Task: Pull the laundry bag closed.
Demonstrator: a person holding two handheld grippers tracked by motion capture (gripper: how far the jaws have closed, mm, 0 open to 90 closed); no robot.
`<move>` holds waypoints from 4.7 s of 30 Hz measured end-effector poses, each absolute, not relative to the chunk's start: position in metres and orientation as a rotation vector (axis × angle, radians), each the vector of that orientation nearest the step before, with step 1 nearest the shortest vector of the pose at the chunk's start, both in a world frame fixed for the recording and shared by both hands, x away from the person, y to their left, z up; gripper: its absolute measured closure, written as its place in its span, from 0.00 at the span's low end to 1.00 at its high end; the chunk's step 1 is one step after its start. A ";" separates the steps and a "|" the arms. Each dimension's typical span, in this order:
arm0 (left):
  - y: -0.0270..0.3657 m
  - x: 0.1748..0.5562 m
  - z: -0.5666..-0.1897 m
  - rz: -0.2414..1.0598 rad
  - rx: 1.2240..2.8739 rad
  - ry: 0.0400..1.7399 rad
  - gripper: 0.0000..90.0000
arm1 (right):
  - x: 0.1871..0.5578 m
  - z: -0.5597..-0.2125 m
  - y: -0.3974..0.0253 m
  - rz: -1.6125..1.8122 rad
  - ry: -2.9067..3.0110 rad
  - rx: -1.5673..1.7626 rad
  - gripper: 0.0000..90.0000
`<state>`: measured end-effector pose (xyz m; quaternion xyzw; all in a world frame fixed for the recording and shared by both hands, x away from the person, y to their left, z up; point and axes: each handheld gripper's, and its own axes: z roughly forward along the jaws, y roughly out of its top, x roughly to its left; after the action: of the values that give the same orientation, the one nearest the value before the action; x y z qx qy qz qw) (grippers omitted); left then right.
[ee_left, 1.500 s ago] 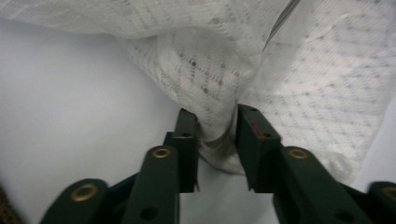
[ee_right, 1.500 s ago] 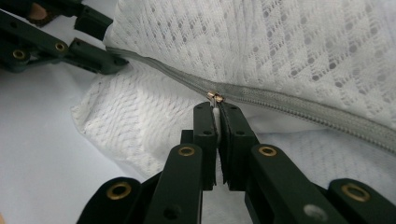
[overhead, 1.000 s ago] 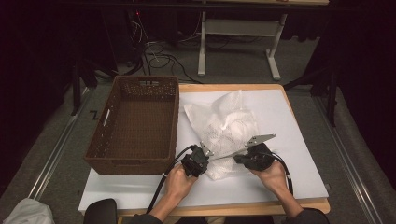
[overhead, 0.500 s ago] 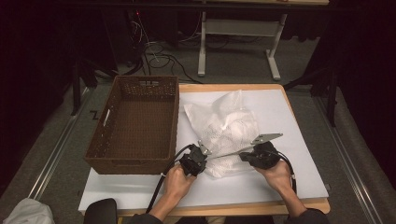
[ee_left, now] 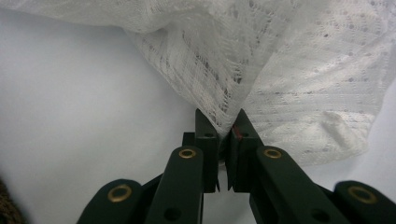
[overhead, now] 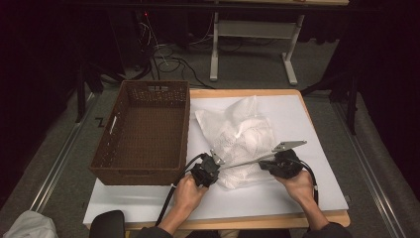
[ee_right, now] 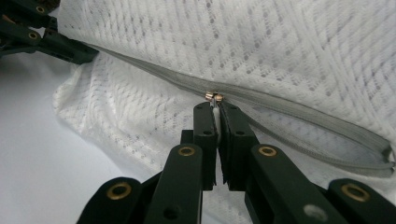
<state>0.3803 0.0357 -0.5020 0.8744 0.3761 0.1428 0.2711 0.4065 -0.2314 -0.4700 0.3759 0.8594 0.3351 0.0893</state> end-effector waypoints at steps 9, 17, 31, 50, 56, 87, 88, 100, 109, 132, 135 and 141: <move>0.036 0.381 -0.502 0.381 2.358 1.012 0.94 | 0.407 -0.468 -0.238 1.000 2.537 1.138 0.97; 0.036 0.380 -0.502 0.384 2.358 1.012 0.94 | 0.408 -0.467 -0.242 0.997 2.518 1.160 0.97; 0.036 0.381 -0.502 0.385 2.359 1.009 0.94 | 0.410 -0.466 -0.249 1.005 2.503 1.182 0.97; 0.034 0.380 -0.502 0.401 2.374 1.003 0.94 | 0.412 -0.466 -0.255 0.996 2.487 1.206 0.97; 0.034 0.380 -0.502 0.401 2.377 0.999 0.94 | 0.412 -0.466 -0.257 0.994 2.479 1.218 0.97; 0.037 0.379 -0.503 0.388 2.358 0.986 0.94 | 0.412 -0.467 -0.274 0.995 2.427 1.272 0.97; 0.037 0.380 -0.503 0.386 2.357 0.986 0.94 | 0.412 -0.467 -0.275 0.997 2.421 1.282 0.97; 0.038 0.380 -0.503 0.382 2.354 0.988 0.94 | 0.414 -0.467 -0.286 1.003 2.387 1.328 0.97; 0.038 0.380 -0.503 0.382 2.353 0.987 0.94 | 0.417 -0.468 -0.293 1.009 2.368 1.363 0.97; 0.039 0.380 -0.504 0.377 2.348 0.988 0.94 | 0.425 -0.474 -0.302 0.994 2.340 1.411 0.97; 0.039 0.380 -0.503 0.377 2.349 0.987 0.94 | 0.426 -0.474 -0.303 0.991 2.336 1.416 0.97; 0.038 0.379 -0.503 0.381 2.351 0.986 0.94 | 0.428 -0.475 -0.304 0.991 2.333 1.426 0.97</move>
<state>0.3794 0.0384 -0.5034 0.8761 0.3674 0.1420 0.2781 0.4281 -0.3040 -0.4754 0.4870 0.7968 0.3383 0.1162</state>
